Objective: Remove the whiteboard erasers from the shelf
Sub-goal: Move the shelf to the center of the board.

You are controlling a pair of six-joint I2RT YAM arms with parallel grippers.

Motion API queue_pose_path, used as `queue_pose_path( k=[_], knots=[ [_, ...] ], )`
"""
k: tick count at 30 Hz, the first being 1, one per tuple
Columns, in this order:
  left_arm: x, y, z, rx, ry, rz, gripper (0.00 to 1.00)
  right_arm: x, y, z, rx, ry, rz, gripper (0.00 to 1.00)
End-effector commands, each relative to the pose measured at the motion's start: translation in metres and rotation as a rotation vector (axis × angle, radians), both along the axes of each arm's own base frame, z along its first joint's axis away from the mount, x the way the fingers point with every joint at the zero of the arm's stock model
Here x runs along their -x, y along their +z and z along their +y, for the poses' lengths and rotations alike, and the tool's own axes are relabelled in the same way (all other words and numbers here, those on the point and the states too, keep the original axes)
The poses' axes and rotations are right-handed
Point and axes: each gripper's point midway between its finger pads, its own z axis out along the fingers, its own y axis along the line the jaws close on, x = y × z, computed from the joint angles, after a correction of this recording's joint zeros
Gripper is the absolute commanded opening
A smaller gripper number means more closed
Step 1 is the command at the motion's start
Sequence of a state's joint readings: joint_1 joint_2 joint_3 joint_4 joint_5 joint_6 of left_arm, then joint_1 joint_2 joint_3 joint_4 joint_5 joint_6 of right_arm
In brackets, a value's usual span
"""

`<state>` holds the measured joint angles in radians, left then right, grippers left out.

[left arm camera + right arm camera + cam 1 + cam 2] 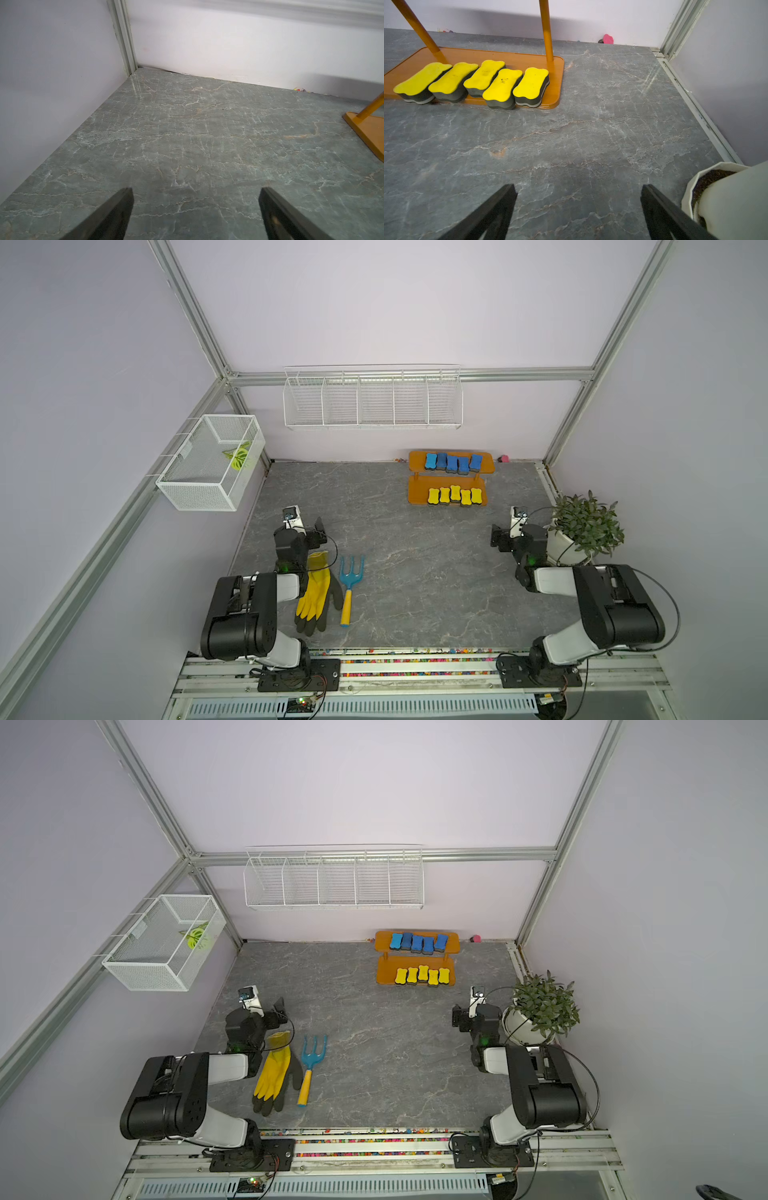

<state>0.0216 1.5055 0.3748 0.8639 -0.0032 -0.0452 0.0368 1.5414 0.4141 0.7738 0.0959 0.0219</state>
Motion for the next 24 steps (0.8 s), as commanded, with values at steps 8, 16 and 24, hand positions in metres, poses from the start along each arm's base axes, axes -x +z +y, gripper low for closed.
queue_pose_path(
  k=[8,16,24],
  knots=[
    [0.0,0.003,0.004,0.004,0.017,-0.012,1.0,-0.001,0.01,-0.003,-0.009,-0.02,-0.031,0.99],
    [-0.002,0.013,0.016,-0.001,0.087,-0.033,1.0,0.0,0.022,-0.007,0.034,-0.055,-0.073,0.99],
    [-0.034,0.069,-0.033,0.27,0.029,0.167,0.8,0.031,0.105,0.06,0.106,-0.053,0.026,0.97]
  ],
)
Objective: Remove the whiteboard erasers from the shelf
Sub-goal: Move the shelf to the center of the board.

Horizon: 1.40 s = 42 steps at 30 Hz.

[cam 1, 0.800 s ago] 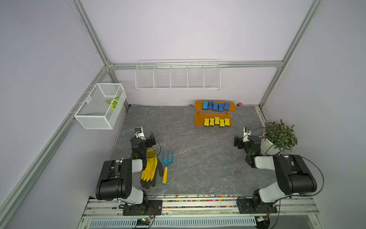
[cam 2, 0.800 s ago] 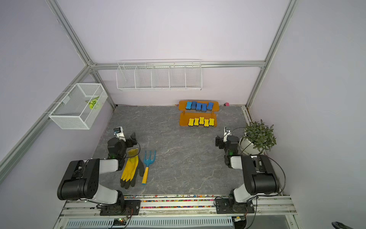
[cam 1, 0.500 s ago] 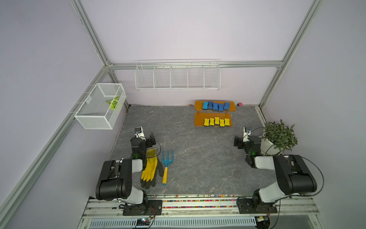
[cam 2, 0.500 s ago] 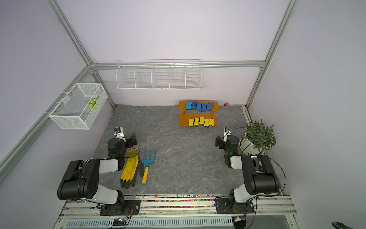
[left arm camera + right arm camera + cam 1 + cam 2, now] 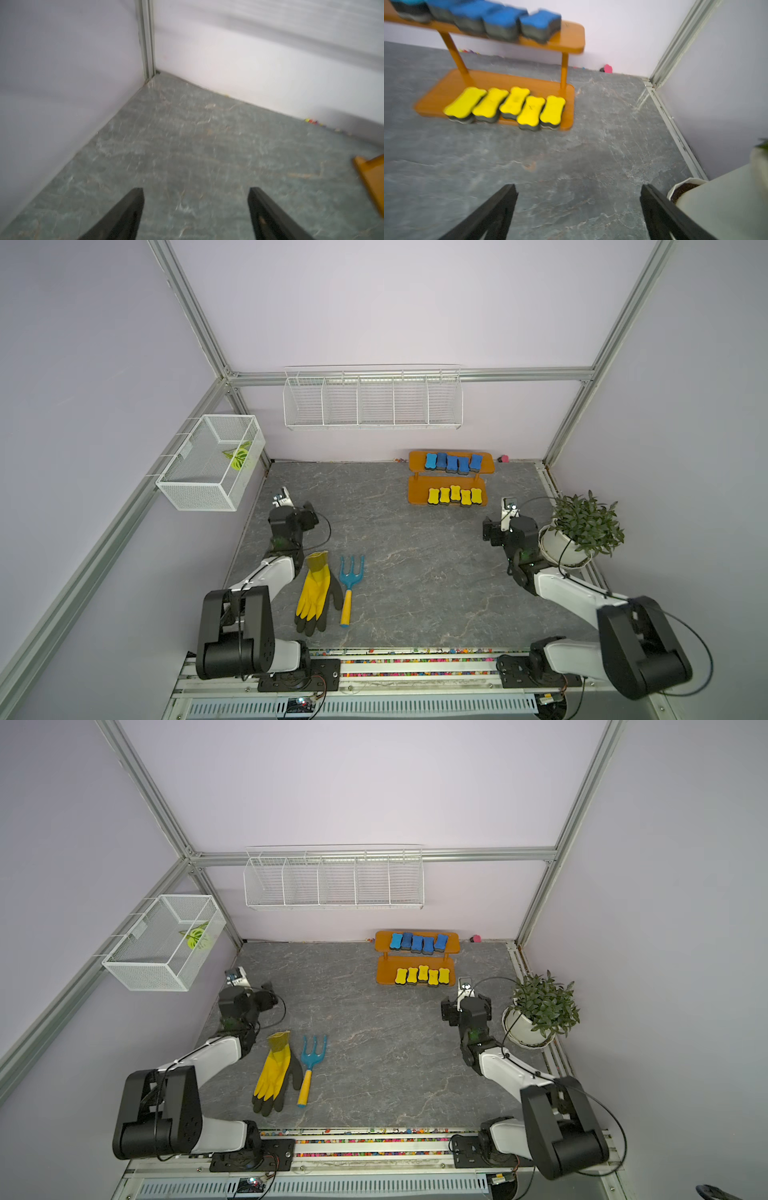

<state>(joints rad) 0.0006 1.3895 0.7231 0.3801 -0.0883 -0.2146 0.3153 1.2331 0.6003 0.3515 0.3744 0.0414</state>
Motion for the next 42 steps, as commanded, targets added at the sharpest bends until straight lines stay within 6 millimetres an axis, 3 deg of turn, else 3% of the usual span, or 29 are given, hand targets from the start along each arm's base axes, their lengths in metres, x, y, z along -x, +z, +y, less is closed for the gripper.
queue_pose_path(
  k=[1,4,7,10,13,18,27,32,42],
  knots=[
    [-0.001,-0.008,-0.062,0.149,-0.143,0.151,0.8,0.026,0.009,0.012,0.002,-0.038,0.121,0.95],
    [-0.017,0.006,-0.123,0.219,-0.341,0.158,0.74,0.027,0.033,0.037,-0.115,0.049,0.13,0.89],
    [-0.031,0.011,-0.176,0.272,-0.529,0.192,0.67,0.018,0.044,0.051,-0.156,0.091,0.159,0.88],
    [-0.044,0.012,-0.22,0.33,-0.715,0.236,0.57,0.001,0.05,0.052,-0.157,0.061,0.227,0.87],
    [-0.054,0.001,-0.25,0.403,-0.847,0.29,0.54,-0.022,0.049,0.048,-0.23,0.085,0.285,0.85],
    [-0.076,-0.008,-0.276,0.512,-0.92,0.316,0.48,-0.058,0.059,0.022,-0.335,0.034,0.274,0.81],
    [-0.092,-0.006,-0.317,0.625,-1.013,0.297,0.5,-0.117,0.068,-0.019,-0.387,-0.035,0.304,0.82],
    [-0.109,-0.008,-0.327,0.666,-1.025,0.302,0.5,-0.143,0.064,-0.023,-0.388,-0.036,0.323,0.82],
    [-0.133,-0.023,-0.346,0.706,-1.05,0.338,0.5,-0.176,0.033,-0.032,-0.427,-0.059,0.394,0.82]
  ],
)
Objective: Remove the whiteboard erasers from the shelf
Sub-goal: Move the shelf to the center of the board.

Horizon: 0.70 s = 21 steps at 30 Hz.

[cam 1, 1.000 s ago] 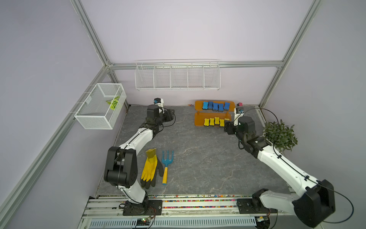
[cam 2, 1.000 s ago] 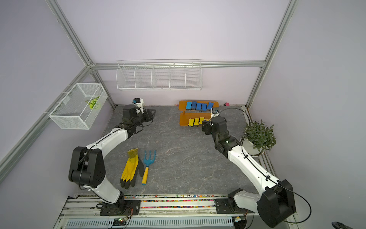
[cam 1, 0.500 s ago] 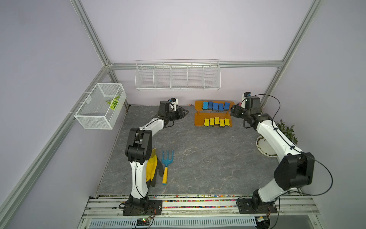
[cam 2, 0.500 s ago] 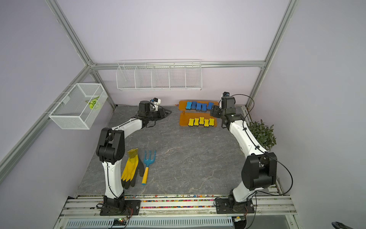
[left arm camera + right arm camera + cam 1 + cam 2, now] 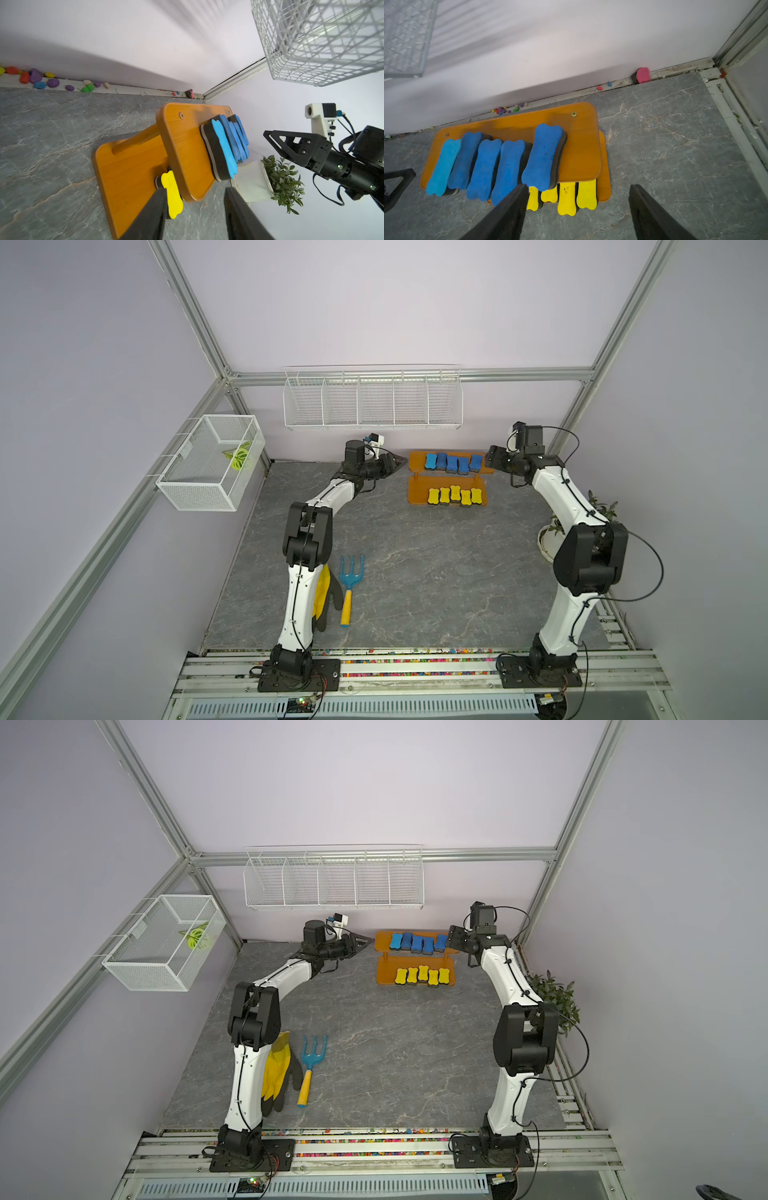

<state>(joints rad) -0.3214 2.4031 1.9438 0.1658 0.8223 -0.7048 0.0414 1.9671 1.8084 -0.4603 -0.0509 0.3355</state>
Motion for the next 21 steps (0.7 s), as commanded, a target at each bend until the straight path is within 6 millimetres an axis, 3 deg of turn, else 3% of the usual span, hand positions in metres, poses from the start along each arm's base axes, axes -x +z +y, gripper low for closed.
queue_pose_path(
  k=[1,13,21],
  knots=[
    [-0.002,-0.006,-0.009,0.01,-0.029,0.025,0.5,-0.004,-0.005,-0.006,-0.015,-0.005,0.026,0.82],
    [-0.019,-0.018,-0.032,0.076,-0.06,0.026,0.5,-0.029,-0.02,-0.03,-0.081,-0.027,0.04,0.76],
    [-0.024,-0.024,-0.036,0.091,-0.067,0.04,0.46,-0.045,-0.041,-0.016,-0.188,0.038,0.071,0.68]
  ],
)
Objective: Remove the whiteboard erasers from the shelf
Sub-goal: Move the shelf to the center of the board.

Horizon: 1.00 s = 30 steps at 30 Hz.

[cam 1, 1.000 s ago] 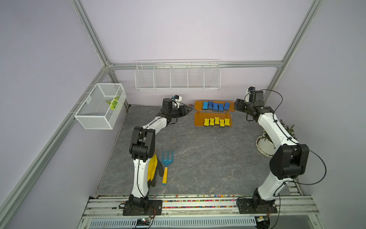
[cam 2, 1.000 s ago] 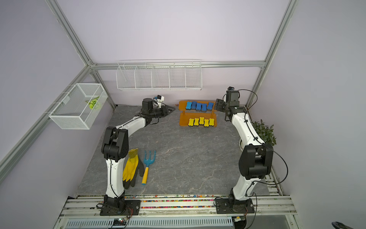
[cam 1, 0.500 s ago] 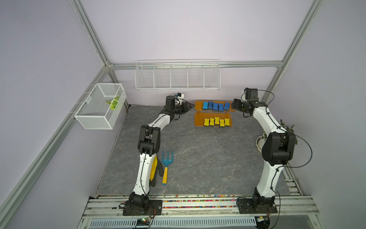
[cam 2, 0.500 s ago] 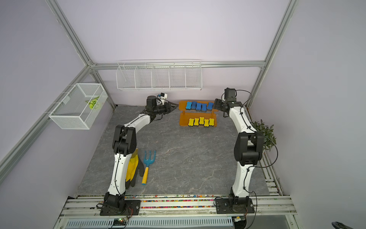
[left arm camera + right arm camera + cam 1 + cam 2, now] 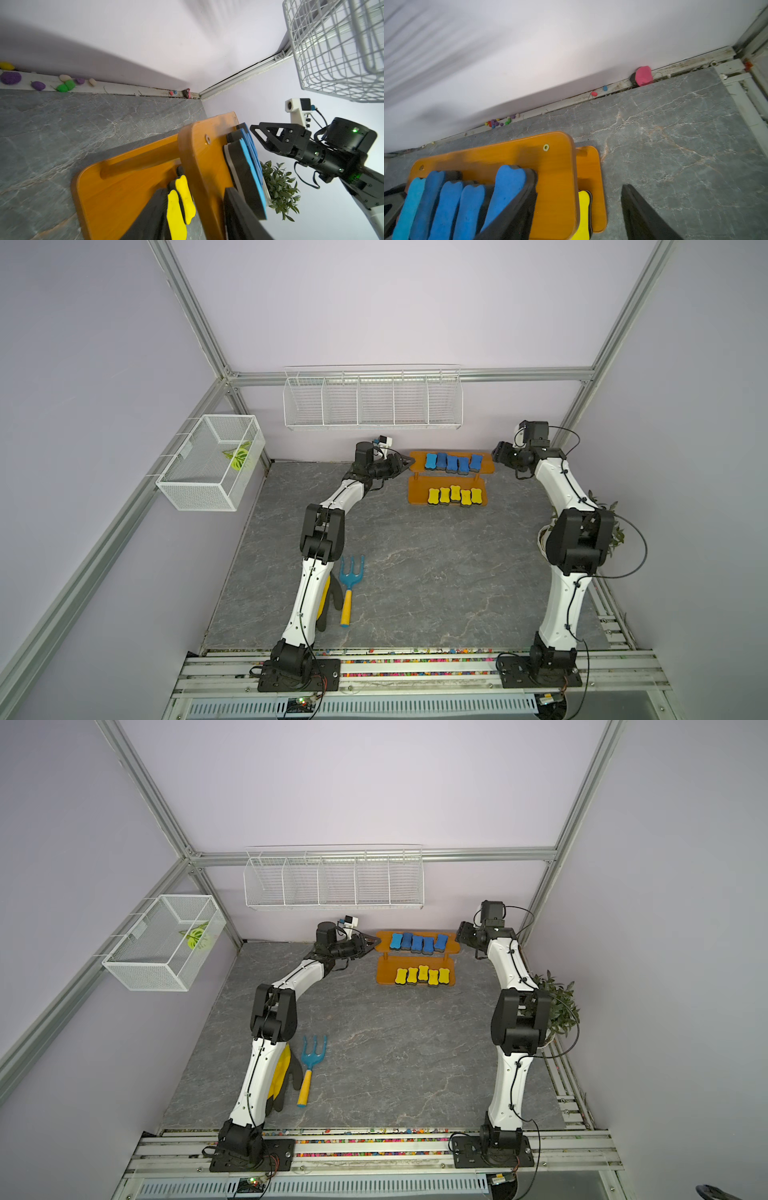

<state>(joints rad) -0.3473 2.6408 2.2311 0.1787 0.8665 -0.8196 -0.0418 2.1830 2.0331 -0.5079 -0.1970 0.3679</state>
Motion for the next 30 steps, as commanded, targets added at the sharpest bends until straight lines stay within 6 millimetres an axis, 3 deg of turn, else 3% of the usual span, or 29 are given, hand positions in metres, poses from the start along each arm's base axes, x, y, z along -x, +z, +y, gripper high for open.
queue_pose_path(
  k=[1,8,12,19,30],
  knots=[
    [0.0,0.001,-0.004,0.023,-0.019,-0.01,0.44,-0.003,-0.013,0.008,-0.076,0.032,0.03,0.67],
    [0.002,0.003,-0.007,0.049,-0.029,0.003,0.33,-0.002,-0.028,0.003,-0.083,0.024,0.069,0.59],
    [0.002,0.004,-0.007,0.049,-0.03,-0.001,0.32,-0.003,-0.034,0.004,-0.135,0.034,0.077,0.46],
    [0.005,0.005,-0.008,0.037,-0.034,0.01,0.33,-0.003,-0.037,0.018,-0.205,0.085,0.081,0.34],
    [0.014,0.009,-0.004,0.024,-0.034,0.01,0.33,0.003,-0.038,0.044,-0.248,0.148,0.092,0.25]
  ],
)
